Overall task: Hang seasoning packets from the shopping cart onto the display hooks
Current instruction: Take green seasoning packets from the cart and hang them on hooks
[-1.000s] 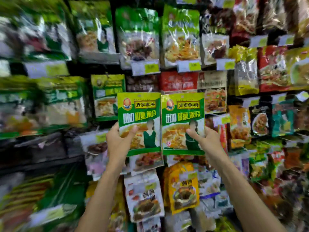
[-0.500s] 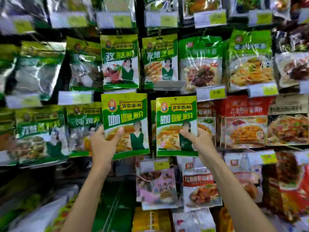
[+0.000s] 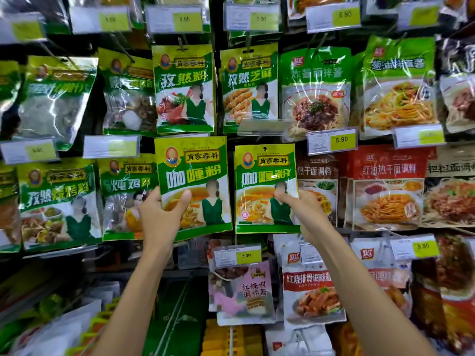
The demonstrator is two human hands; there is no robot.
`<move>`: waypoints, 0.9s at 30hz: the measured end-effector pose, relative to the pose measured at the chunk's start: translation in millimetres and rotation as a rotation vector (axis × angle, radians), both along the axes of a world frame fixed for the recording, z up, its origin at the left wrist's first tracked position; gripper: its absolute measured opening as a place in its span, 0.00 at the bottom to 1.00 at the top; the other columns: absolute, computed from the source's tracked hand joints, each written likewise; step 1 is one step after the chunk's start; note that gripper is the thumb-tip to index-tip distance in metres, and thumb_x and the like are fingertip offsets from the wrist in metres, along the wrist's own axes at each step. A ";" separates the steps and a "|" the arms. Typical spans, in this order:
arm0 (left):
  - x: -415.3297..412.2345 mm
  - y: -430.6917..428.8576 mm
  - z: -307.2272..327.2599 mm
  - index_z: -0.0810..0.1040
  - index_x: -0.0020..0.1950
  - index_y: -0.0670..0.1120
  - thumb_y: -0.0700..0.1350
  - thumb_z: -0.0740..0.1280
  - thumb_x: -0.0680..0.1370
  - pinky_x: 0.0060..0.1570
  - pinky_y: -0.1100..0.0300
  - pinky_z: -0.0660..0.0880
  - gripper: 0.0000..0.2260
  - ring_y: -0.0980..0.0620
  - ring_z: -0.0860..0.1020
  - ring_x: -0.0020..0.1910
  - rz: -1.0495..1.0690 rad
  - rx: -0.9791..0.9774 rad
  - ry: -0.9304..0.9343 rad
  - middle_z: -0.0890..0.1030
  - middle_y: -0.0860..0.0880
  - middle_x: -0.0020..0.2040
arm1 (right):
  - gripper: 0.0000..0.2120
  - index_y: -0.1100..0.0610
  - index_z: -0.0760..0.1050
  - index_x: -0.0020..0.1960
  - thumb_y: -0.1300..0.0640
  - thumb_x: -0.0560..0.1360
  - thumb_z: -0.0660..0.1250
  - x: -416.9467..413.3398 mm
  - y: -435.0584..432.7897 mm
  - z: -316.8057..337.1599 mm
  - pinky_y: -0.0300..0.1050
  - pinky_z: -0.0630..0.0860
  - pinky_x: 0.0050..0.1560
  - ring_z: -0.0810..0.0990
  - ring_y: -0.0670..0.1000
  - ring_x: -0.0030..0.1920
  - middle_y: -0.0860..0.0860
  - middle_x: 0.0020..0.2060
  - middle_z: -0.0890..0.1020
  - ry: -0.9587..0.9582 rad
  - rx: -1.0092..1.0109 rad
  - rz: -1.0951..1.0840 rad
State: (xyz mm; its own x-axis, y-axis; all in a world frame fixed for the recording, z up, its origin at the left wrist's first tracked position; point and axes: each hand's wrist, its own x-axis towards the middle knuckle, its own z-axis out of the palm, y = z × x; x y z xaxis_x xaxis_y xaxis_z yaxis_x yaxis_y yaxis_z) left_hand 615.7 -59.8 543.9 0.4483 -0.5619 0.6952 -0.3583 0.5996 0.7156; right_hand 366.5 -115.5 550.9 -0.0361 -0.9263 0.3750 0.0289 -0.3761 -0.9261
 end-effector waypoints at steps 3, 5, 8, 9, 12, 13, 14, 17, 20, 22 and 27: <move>-5.9 -0.4 -1.6 0.76 0.46 0.51 0.48 0.72 0.73 0.51 0.59 0.75 0.06 0.64 0.77 0.45 -0.006 -0.045 0.002 0.78 0.55 0.43 | 0.07 0.59 0.74 0.46 0.55 0.76 0.68 -0.9 -5.5 -0.2 0.43 0.67 0.44 0.75 0.49 0.46 0.49 0.42 0.77 0.020 0.013 -0.003; -9.7 0.1 -0.4 0.77 0.54 0.41 0.46 0.72 0.74 0.48 0.74 0.71 0.13 0.75 0.73 0.42 0.034 -0.066 -0.014 0.73 0.61 0.41 | 0.14 0.64 0.73 0.55 0.55 0.76 0.68 1.9 -7.9 0.8 0.45 0.67 0.48 0.73 0.52 0.53 0.53 0.48 0.78 0.017 0.028 -0.013; -11.4 2.2 1.3 0.76 0.57 0.38 0.48 0.71 0.74 0.61 0.52 0.74 0.18 0.53 0.77 0.55 0.042 -0.051 -0.026 0.80 0.47 0.50 | 0.13 0.63 0.73 0.55 0.55 0.76 0.68 5.5 -10.1 3.7 0.44 0.66 0.46 0.73 0.51 0.51 0.53 0.48 0.78 0.026 0.045 -0.006; -11.1 2.6 2.0 0.76 0.57 0.38 0.49 0.71 0.74 0.61 0.45 0.73 0.19 0.45 0.76 0.57 0.039 -0.044 -0.029 0.80 0.42 0.54 | 0.10 0.61 0.74 0.51 0.56 0.76 0.68 6.5 -11.4 3.9 0.44 0.66 0.43 0.74 0.50 0.48 0.52 0.45 0.78 0.033 0.045 -0.006; -10.7 4.1 3.0 0.74 0.60 0.37 0.51 0.71 0.74 0.62 0.41 0.71 0.22 0.39 0.74 0.62 0.032 -0.037 -0.028 0.78 0.38 0.59 | 0.05 0.58 0.74 0.48 0.57 0.77 0.67 10.4 -13.1 2.0 0.49 0.72 0.47 0.74 0.44 0.48 0.50 0.46 0.78 0.046 0.027 -0.040; -10.9 5.4 3.5 0.75 0.60 0.37 0.50 0.71 0.74 0.62 0.40 0.71 0.22 0.39 0.74 0.61 0.031 -0.035 -0.023 0.78 0.38 0.59 | 0.05 0.58 0.73 0.50 0.56 0.78 0.66 11.4 -14.1 1.6 0.50 0.73 0.51 0.74 0.43 0.48 0.48 0.46 0.78 0.063 0.018 -0.046; -11.5 5.7 3.3 0.75 0.60 0.37 0.50 0.71 0.74 0.62 0.40 0.71 0.21 0.39 0.74 0.61 0.038 -0.037 -0.015 0.78 0.38 0.58 | 0.05 0.56 0.74 0.49 0.55 0.78 0.65 12.5 -13.3 1.8 0.50 0.73 0.49 0.74 0.45 0.46 0.47 0.42 0.76 0.103 0.020 -0.050; -18.2 7.7 4.1 0.77 0.57 0.43 0.49 0.72 0.74 0.61 0.45 0.73 0.16 0.47 0.77 0.57 0.032 -0.045 0.013 0.81 0.45 0.55 | 0.15 0.60 0.71 0.44 0.48 0.79 0.62 10.6 -13.6 -2.2 0.49 0.67 0.41 0.73 0.54 0.40 0.56 0.37 0.70 0.288 0.073 -0.104; -30.9 7.5 1.1 0.77 0.56 0.50 0.48 0.73 0.73 0.58 0.48 0.76 0.13 0.54 0.79 0.54 -0.062 -0.026 0.049 0.82 0.53 0.52 | 0.17 0.64 0.72 0.54 0.49 0.78 0.62 3.7 -12.7 -15.6 0.47 0.68 0.46 0.74 0.55 0.47 0.57 0.45 0.73 0.407 -0.081 -0.351; -39.5 2.9 -2.5 0.76 0.61 0.44 0.51 0.73 0.71 0.59 0.45 0.75 0.22 0.49 0.78 0.59 -0.120 0.012 0.068 0.81 0.47 0.57 | 0.14 0.61 0.73 0.54 0.50 0.78 0.63 5.1 -0.9 -19.0 0.48 0.71 0.50 0.75 0.54 0.50 0.55 0.47 0.76 0.307 -0.267 -0.424; -75.2 -2.4 -7.8 0.60 0.75 0.39 0.56 0.72 0.67 0.69 0.47 0.65 0.42 0.45 0.65 0.72 -0.254 0.112 0.120 0.65 0.42 0.73 | 0.10 0.52 0.79 0.47 0.46 0.77 0.65 23.7 28.4 -3.3 0.45 0.76 0.49 0.80 0.49 0.47 0.50 0.44 0.82 0.083 -0.247 0.026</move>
State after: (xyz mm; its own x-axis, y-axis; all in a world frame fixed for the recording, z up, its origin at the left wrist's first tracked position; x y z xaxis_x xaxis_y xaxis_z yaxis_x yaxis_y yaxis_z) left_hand 540.5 -62.2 536.1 0.3587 -0.7367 0.5733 -0.1153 0.5745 0.8104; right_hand 390.1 -87.1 547.6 0.0266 -0.8064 0.5907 -0.0308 -0.5913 -0.8058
